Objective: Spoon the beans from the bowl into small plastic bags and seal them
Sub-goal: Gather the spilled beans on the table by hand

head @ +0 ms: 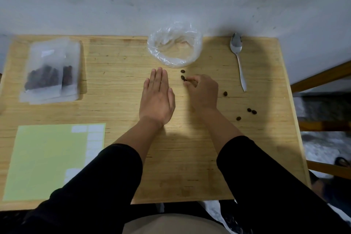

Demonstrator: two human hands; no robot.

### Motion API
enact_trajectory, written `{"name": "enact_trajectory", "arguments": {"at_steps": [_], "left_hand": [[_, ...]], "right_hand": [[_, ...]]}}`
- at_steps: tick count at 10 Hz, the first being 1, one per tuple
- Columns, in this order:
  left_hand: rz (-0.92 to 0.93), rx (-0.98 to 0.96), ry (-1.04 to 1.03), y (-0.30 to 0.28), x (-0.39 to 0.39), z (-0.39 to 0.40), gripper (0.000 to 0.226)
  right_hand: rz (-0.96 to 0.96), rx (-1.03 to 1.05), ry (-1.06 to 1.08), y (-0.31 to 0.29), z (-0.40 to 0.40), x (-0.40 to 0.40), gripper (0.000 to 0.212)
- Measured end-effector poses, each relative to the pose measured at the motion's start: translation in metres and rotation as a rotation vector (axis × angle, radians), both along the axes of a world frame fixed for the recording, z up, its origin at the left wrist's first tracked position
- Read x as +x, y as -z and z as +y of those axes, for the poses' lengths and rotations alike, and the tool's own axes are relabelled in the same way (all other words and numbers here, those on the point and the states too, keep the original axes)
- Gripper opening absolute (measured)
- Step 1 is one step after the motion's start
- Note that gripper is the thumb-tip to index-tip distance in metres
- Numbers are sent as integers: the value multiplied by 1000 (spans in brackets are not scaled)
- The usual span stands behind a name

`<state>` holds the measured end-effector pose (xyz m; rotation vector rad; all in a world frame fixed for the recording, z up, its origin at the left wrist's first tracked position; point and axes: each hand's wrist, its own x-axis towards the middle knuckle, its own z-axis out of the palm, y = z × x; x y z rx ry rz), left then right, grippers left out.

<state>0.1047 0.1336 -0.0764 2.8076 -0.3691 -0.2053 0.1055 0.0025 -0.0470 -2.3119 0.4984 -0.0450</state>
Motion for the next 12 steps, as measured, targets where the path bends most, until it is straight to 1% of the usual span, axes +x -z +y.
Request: {"name": "enact_trajectory", "arguments": {"at_steps": [2,3,5,6,9,12], "left_hand": [[4,4,-3,0,0,0,56],[-1,15,0,-1,0,0,57],[-1,18,-3,0,0,0,57],[-1,24,-2,1,0,0,57],[-10,12,-2,2,-1,0,57],[-12,2,5,-1,-1,1,56]], "right_hand": [[-17,-91,-92,7,0,-3,20],[-22,-76,-90,6,1,-5,18],[-13,-66,-117,6,-2,-9,22],[-12,-36,-112,6,-1,-8,18],[51,-95,-143,5,3,-9,11],[-48,-173,-180,9,6,-16,18]]}}
